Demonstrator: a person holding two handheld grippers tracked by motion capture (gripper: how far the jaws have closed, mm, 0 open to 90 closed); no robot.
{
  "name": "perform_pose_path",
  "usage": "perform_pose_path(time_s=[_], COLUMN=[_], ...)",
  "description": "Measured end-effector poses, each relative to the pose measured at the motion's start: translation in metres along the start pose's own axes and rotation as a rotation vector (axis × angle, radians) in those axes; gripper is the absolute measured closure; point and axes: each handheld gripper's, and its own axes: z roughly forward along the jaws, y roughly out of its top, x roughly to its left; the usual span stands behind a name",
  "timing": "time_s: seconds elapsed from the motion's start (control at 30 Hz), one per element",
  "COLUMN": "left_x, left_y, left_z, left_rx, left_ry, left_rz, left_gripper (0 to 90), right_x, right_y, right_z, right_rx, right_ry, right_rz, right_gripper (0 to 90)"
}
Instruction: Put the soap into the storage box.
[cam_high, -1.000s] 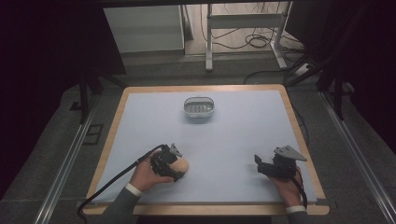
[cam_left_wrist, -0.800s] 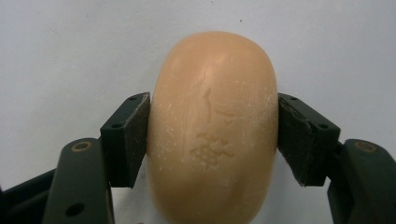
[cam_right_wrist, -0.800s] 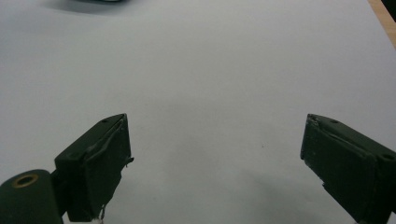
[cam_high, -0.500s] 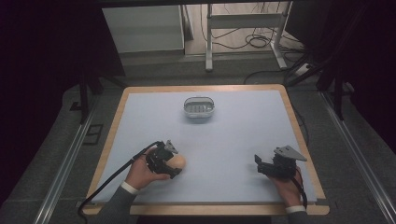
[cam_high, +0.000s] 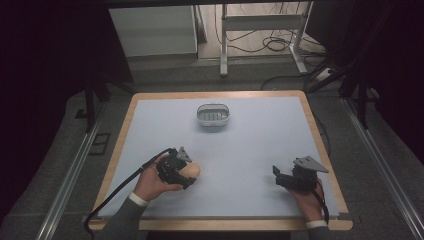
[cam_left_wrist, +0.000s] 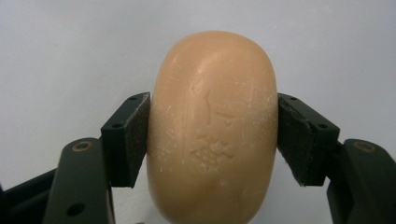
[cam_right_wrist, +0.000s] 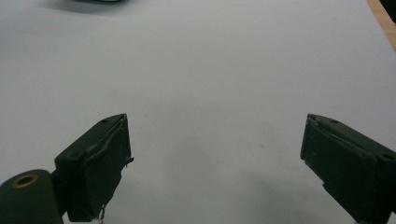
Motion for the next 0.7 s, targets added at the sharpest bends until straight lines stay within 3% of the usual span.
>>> perform_pose_path(time_s=[0.7], left_x=[0.011], left_y=[0.012], left_z=[-0.011], left_rx=[-0.042], left_ry=[0.011], left_rz=[-0.011], left_gripper=[31.9], right_x=[0.001], right_y=[0.0], right_z=[0.0], right_rx=[0.002], right_ry=[-0.006], right_rz=[-0.006], right_gripper=[8.4])
